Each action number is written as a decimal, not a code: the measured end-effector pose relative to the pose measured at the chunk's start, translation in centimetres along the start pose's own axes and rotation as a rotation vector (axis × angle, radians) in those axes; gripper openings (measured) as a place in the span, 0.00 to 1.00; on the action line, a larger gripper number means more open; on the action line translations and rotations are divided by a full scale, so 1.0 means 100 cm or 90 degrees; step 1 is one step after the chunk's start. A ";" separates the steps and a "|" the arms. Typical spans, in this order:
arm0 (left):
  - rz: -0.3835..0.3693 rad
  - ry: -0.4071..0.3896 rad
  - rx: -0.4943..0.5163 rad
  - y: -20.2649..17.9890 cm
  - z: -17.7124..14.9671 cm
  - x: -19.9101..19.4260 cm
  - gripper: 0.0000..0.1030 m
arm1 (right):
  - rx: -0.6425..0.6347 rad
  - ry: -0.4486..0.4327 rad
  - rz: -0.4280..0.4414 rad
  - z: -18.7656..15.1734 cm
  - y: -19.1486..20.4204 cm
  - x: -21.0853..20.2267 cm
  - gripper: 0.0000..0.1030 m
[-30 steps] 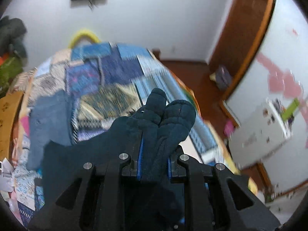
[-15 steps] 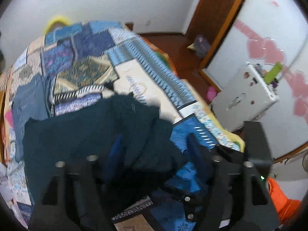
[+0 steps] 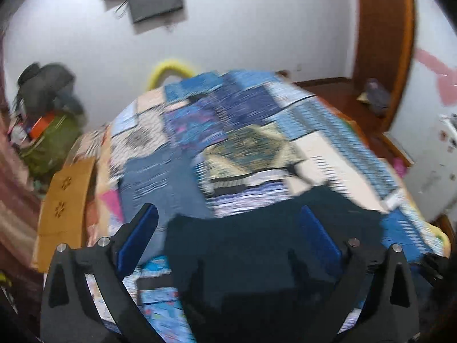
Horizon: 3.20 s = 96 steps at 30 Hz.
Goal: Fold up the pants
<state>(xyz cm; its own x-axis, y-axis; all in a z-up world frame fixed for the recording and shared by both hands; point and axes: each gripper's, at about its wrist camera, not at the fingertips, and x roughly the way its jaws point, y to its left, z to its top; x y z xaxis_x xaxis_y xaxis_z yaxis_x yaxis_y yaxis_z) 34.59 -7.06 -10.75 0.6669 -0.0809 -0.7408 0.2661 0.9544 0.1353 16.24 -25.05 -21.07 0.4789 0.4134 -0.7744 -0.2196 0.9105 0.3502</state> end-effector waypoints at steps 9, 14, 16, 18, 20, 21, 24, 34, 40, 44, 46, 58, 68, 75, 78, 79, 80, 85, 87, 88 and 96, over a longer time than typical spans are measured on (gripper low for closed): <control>0.076 0.178 -0.027 0.069 -0.006 0.132 0.98 | -0.008 0.025 -0.009 0.008 0.014 0.018 0.77; 0.081 0.260 -0.029 0.077 -0.042 0.174 0.99 | -0.002 0.025 -0.014 0.010 0.013 0.018 0.77; 0.081 0.221 -0.029 0.079 -0.056 0.163 1.00 | -0.003 0.024 -0.020 0.010 0.013 0.016 0.77; 0.094 0.209 -0.016 0.079 -0.067 0.153 1.00 | -0.001 0.024 -0.021 0.009 0.015 0.015 0.77; 0.110 0.196 -0.005 0.080 -0.081 0.138 1.00 | -0.001 0.022 -0.023 0.009 0.015 0.013 0.77; 0.114 0.192 -0.006 0.082 -0.087 0.130 1.00 | -0.001 0.020 -0.025 0.008 0.016 0.012 0.77; 0.107 0.202 -0.039 0.096 -0.108 0.106 1.00 | -0.003 0.011 -0.031 0.008 0.017 0.006 0.77; 0.079 0.189 -0.071 0.090 -0.170 0.025 1.00 | -0.007 -0.066 -0.040 0.011 0.026 -0.034 0.77; 0.029 0.178 -0.093 0.074 -0.177 0.003 1.00 | -0.018 -0.077 -0.023 0.015 0.038 -0.034 0.77; -0.022 0.169 -0.089 0.053 -0.169 -0.001 1.00 | -0.034 -0.077 -0.013 0.014 0.048 -0.029 0.77; -0.062 0.160 -0.084 0.038 -0.164 -0.003 1.00 | -0.042 -0.078 -0.018 0.013 0.049 -0.027 0.77; -0.036 0.095 -0.060 0.023 -0.141 -0.019 0.89 | 0.016 -0.069 -0.076 0.010 0.004 -0.013 0.66; -0.045 0.110 -0.082 0.046 -0.148 -0.009 0.89 | 0.028 -0.034 -0.052 0.003 -0.013 -0.012 0.63; -0.028 0.070 -0.088 0.060 -0.111 -0.011 0.89 | 0.013 -0.062 -0.056 0.030 -0.017 -0.022 0.63; -0.046 0.069 -0.099 0.064 -0.087 0.001 0.89 | 0.002 -0.076 -0.065 0.048 -0.018 -0.018 0.63; -0.048 0.070 -0.100 0.065 -0.080 0.006 0.89 | -0.005 -0.080 -0.066 0.056 -0.019 -0.015 0.63; -0.050 0.069 -0.099 0.064 -0.072 0.012 0.89 | -0.009 -0.081 -0.067 0.061 -0.019 -0.013 0.63; -0.054 0.086 -0.069 0.051 -0.040 0.050 0.89 | -0.039 -0.086 -0.068 0.093 -0.021 0.005 0.63; -0.065 0.099 -0.065 0.046 -0.029 0.069 0.89 | -0.045 -0.085 -0.065 0.106 -0.024 0.014 0.63; -0.064 0.103 -0.065 0.045 -0.026 0.078 0.89 | -0.046 -0.085 -0.065 0.110 -0.026 0.018 0.63; -0.106 0.176 -0.107 0.044 -0.006 0.151 0.85 | -0.027 -0.041 -0.037 0.153 -0.044 0.073 0.61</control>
<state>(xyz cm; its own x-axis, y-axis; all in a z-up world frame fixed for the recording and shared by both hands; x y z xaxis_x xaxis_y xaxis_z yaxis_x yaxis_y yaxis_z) 45.43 -3.90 -21.78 0.4053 -0.1800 -0.8963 0.2213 0.9706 -0.0948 33.74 -26.03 -20.19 0.5457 0.3598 -0.7568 -0.2244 0.9329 0.2817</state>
